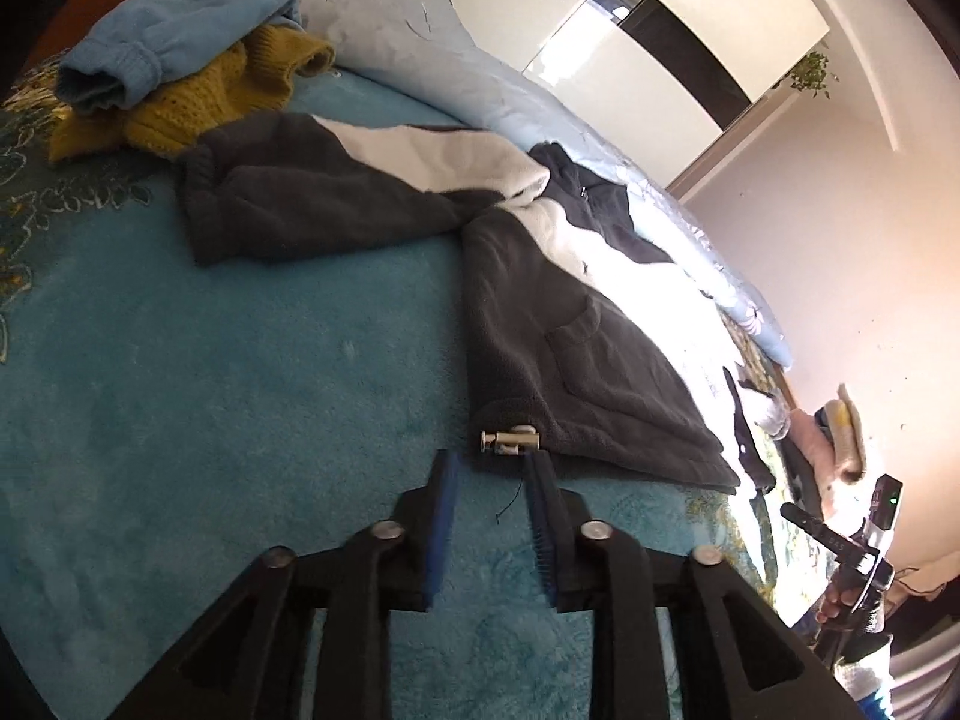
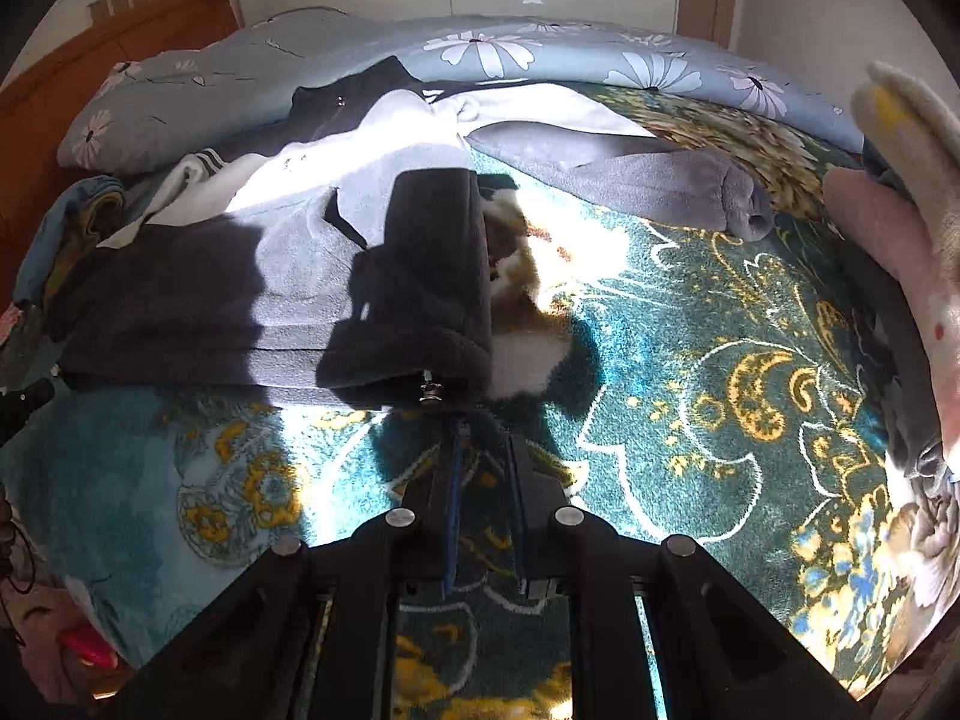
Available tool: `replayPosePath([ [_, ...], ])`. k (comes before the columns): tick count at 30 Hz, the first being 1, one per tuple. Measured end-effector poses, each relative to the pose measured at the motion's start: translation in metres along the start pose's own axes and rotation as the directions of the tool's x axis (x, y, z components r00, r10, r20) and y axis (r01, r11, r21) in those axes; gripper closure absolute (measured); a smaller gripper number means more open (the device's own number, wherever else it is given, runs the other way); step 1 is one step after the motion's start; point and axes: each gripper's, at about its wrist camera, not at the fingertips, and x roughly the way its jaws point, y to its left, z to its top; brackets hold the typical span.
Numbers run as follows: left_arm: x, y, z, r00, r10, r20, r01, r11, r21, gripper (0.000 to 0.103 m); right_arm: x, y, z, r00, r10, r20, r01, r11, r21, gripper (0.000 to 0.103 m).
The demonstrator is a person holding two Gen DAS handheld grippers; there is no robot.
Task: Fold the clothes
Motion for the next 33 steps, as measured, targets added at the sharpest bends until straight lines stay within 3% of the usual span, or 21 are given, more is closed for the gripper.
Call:
replayPosePath([
  [1,-0.003,0.001,0.005,1.0,0.003,0.023,-0.003,1.0,-0.008,0.032,-0.002,-0.002,0.0,1.0,0.007,0.0,-0.007,1.0,0.003,0.071],
  [2,-0.001,0.002,0.01,0.999,0.004,0.034,-0.003,1.0,-0.02,0.026,-0.004,-0.003,-0.001,1.0,0.013,0.001,-0.013,1.0,0.005,0.049],
  [3,0.005,0.003,0.016,0.999,0.002,0.032,-0.001,0.999,-0.037,0.026,0.0,-0.005,0.002,1.0,0.03,-0.004,-0.03,0.999,0.025,0.039],
  [8,0.05,0.006,0.034,0.996,-0.056,-0.066,0.047,0.99,-0.131,0.026,0.037,-0.014,0.022,0.99,0.137,-0.029,-0.13,0.978,0.162,0.038],
  [11,0.072,-0.003,0.033,0.99,-0.066,-0.122,0.051,0.991,-0.121,0.026,0.058,-0.018,0.032,0.982,0.185,-0.042,-0.17,0.959,0.227,0.038],
  [14,0.08,-0.015,0.03,0.99,-0.057,-0.132,0.047,0.996,-0.074,0.026,0.066,-0.013,0.031,0.98,0.193,-0.047,-0.178,0.958,0.227,0.038],
  [16,0.081,-0.016,0.029,0.989,-0.06,-0.132,0.05,0.996,-0.08,0.027,0.068,-0.01,0.032,0.973,0.225,-0.048,-0.208,0.95,0.234,0.043],
  [17,0.079,-0.016,0.028,0.989,-0.075,-0.128,0.063,0.993,-0.096,0.028,0.069,-0.01,0.032,0.97,0.238,-0.053,-0.219,0.945,0.244,0.055],
  [18,0.078,-0.015,0.028,0.989,-0.089,-0.122,0.076,0.991,-0.113,0.03,0.069,-0.01,0.031,0.97,0.235,-0.06,-0.213,0.944,0.252,0.068],
  [19,0.076,-0.013,0.027,0.989,-0.093,-0.115,0.078,0.989,-0.128,0.044,0.07,-0.012,0.031,0.972,0.225,-0.067,-0.201,0.944,0.26,0.073],
  [20,0.074,-0.012,0.026,0.991,-0.073,-0.11,0.058,0.99,-0.132,0.068,0.07,-0.014,0.031,0.969,0.236,-0.068,-0.209,0.938,0.278,0.077],
  [21,0.072,-0.011,0.025,0.993,-0.042,-0.11,0.028,0.991,-0.128,0.079,0.07,-0.016,0.031,0.964,0.26,-0.062,-0.23,0.925,0.302,0.081],
  [26,0.043,-0.014,0.023,0.997,-0.038,-0.068,0.03,0.993,-0.117,0.08,0.049,-0.011,0.034,0.964,0.264,-0.03,-0.244,0.926,0.289,0.085],
  [31,0.002,-0.027,0.009,0.999,-0.04,-0.026,0.038,0.998,-0.045,0.08,0.013,-0.005,0.031,0.963,0.271,0.015,-0.267,0.936,0.23,0.086],
  [33,0.004,-0.023,-0.001,0.999,-0.022,-0.047,0.02,0.999,-0.04,0.094,0.005,-0.005,0.022,0.962,0.271,0.015,-0.268,0.938,0.219,0.086],
])
